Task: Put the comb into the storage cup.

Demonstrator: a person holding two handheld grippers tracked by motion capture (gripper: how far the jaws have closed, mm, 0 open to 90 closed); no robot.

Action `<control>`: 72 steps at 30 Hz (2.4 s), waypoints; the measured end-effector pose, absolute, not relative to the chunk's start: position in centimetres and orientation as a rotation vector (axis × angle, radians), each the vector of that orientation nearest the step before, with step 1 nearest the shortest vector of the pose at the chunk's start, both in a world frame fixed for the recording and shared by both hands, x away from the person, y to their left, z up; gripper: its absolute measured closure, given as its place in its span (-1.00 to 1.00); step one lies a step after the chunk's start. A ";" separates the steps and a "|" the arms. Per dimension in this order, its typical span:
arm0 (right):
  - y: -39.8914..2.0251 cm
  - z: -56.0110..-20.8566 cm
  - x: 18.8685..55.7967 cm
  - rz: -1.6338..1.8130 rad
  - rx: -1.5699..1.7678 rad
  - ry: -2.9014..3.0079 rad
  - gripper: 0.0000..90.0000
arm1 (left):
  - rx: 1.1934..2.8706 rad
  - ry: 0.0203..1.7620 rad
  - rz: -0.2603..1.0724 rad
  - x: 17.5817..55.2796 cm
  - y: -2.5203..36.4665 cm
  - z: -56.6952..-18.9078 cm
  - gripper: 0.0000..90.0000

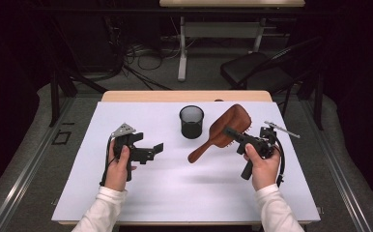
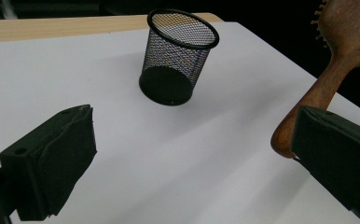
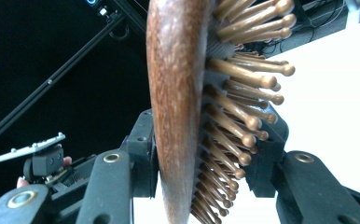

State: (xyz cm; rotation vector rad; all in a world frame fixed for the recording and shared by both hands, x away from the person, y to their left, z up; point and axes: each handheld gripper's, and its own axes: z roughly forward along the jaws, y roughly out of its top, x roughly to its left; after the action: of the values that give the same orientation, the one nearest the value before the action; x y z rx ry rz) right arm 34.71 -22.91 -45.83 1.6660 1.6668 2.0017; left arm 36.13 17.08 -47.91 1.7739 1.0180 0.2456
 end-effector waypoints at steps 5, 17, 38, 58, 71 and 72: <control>-22.6 -45.0 35.4 1.978 1.685 1.684 0.19 | 1.759 1.024 0.245 36.1 17.4 -47.6 -0.99; -22.0 -43.1 37.5 1.945 1.758 1.709 0.19 | 1.754 1.033 0.241 36.1 17.6 -47.6 -0.99; -20.6 -40.6 41.0 1.869 1.840 1.651 0.18 | 1.752 1.042 0.235 36.3 17.8 -47.8 -0.99; -20.2 -39.4 44.0 1.780 1.851 1.523 0.17 | 1.750 1.040 0.232 36.3 17.9 -47.8 -0.99; -20.0 -39.4 45.0 1.723 1.842 1.446 0.17 | 1.752 1.042 0.231 36.4 17.9 -47.9 -0.99; -20.0 -39.5 45.0 1.717 1.837 1.444 0.17 | 1.753 1.041 0.231 36.4 17.9 -47.9 -0.99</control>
State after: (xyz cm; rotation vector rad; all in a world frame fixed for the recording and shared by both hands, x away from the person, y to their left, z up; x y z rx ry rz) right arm 45.02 -19.99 -39.51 1.8366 1.4444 1.7174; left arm 36.36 17.88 -47.90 1.7528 1.0411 0.2312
